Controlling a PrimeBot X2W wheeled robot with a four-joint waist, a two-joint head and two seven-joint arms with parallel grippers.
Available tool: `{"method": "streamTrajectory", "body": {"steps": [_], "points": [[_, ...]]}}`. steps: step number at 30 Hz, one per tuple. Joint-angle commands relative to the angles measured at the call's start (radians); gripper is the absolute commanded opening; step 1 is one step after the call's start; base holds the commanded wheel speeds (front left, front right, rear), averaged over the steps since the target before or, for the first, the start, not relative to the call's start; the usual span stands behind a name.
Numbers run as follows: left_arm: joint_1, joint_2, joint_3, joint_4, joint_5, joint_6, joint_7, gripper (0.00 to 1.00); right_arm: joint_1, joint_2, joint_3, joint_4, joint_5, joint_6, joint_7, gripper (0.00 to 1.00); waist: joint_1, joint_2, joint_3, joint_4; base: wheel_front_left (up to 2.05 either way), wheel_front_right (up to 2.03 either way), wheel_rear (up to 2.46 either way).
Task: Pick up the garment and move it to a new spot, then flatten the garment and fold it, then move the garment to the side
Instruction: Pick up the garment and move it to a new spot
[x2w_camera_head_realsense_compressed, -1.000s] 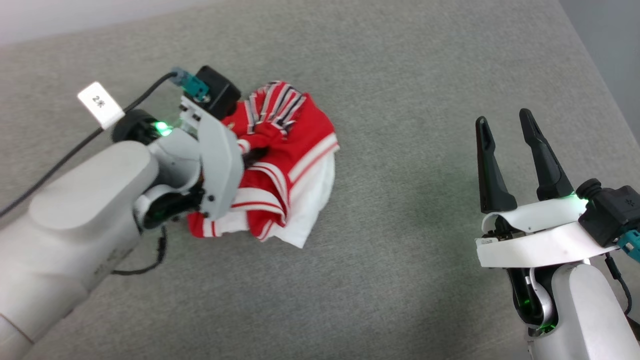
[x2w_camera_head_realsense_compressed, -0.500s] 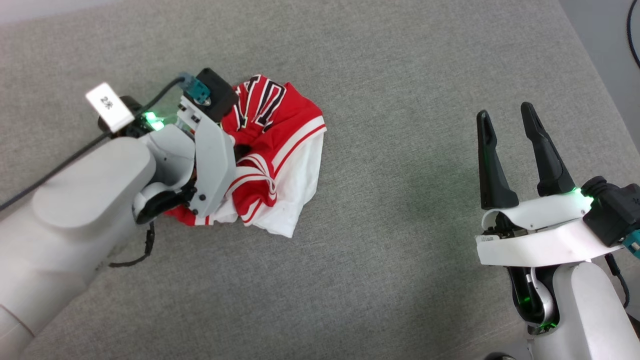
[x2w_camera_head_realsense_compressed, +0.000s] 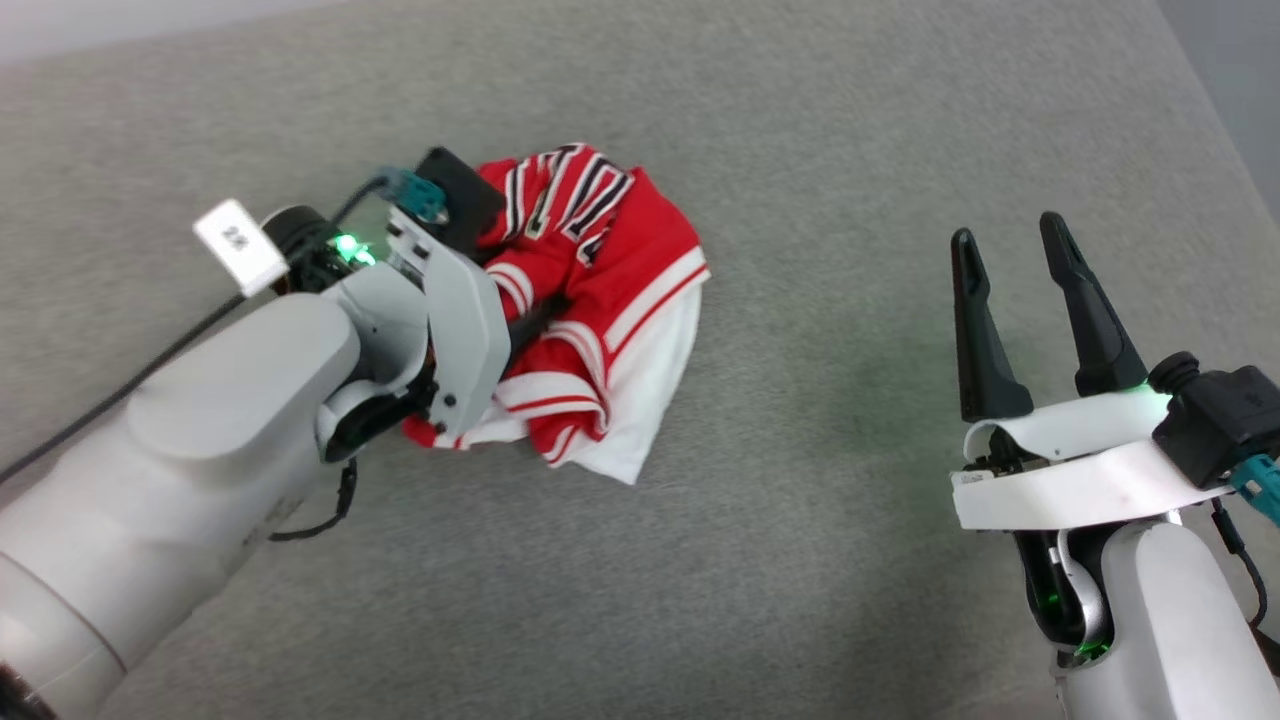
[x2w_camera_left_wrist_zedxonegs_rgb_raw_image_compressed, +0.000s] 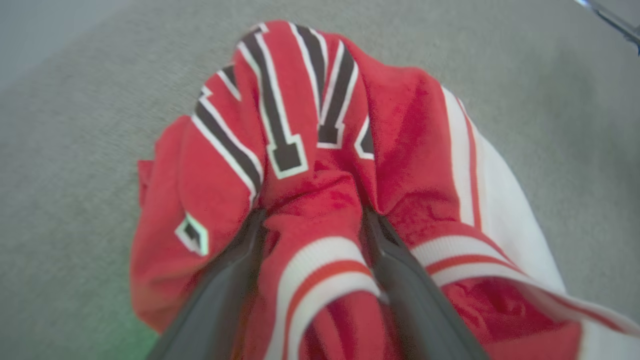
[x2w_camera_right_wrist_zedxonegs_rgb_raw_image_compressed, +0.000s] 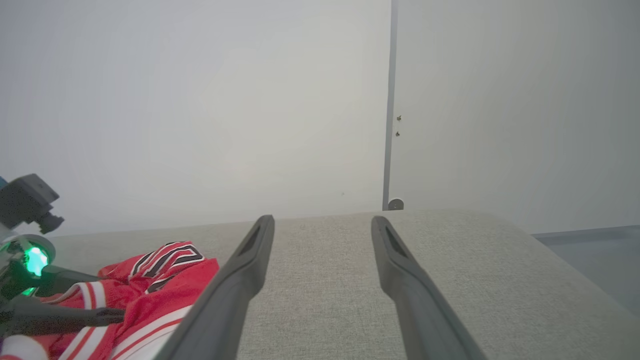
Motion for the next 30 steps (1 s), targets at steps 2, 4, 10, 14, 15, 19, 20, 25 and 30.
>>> {"method": "streamTrajectory", "body": {"steps": [2, 4, 10, 14, 15, 19, 20, 25, 30], "points": [[0.007, -0.013, 0.009, 0.024, -0.043, 0.005, -0.066, 1.00, 0.013, 0.001, -0.007, 0.015, -0.022, 0.000, -0.005, 1.00, 0.0000, 0.0000, -0.061, 0.066, 0.00, 0.00, 0.00], [0.014, -0.034, 0.023, 0.028, -0.084, 0.005, -0.133, 1.00, 0.021, 0.001, -0.010, 0.034, -0.043, 0.000, -0.005, 1.00, 0.0000, 0.0000, -0.089, 0.096, 0.00, 0.00, 0.00], [0.079, -0.035, 0.053, 0.032, -0.197, 0.005, -0.294, 1.00, 0.044, 0.000, -0.029, 0.085, -0.095, 0.000, -0.005, 1.00, 0.0000, 0.0000, -0.168, 0.184, 0.00, 0.00, 0.00], [0.193, -0.013, 0.090, 0.078, -0.277, 0.005, -0.424, 1.00, 0.075, 0.001, -0.059, 0.120, -0.129, 0.000, 0.000, 1.00, 0.0000, 0.0000, -0.228, 0.247, 0.00, 0.00, 0.00], [0.193, -0.013, 0.090, 0.078, -0.277, 0.005, -0.424, 1.00, 0.075, 0.001, -0.059, 0.120, -0.129, 0.000, 0.000, 1.00, 0.0000, 0.0000, -0.228, 0.247, 0.00, 0.00, 0.00], [0.286, 0.005, 0.118, 0.112, -0.289, 0.005, -0.475, 1.00, 0.103, -0.009, -0.096, 0.131, -0.142, 0.000, 0.012, 1.00, 0.0000, 0.0000, -0.252, 0.296, 0.00, 0.00, 0.00], [0.312, 0.006, 0.129, 0.119, -0.289, 0.005, -0.479, 1.00, 0.110, -0.011, -0.105, 0.133, -0.143, 0.000, 0.014, 1.00, 0.0000, 0.0000, -0.257, 0.307, 0.00, 0.00, 0.00], [0.420, 0.006, 0.240, 0.142, -0.210, 0.007, -0.486, 1.00, 0.156, -0.024, -0.144, 0.134, -0.138, 0.000, 0.029, 1.00, 0.0000, 0.0000, -0.281, 0.362, 0.00, 0.00, 0.00], [0.569, -0.002, 0.418, 0.103, -0.091, 0.040, -0.485, 1.00, 0.222, -0.032, -0.181, 0.130, -0.124, 0.000, 0.041, 1.00, 0.0000, 0.0000, -0.315, 0.400, 0.00, 0.00, 0.00]]}}
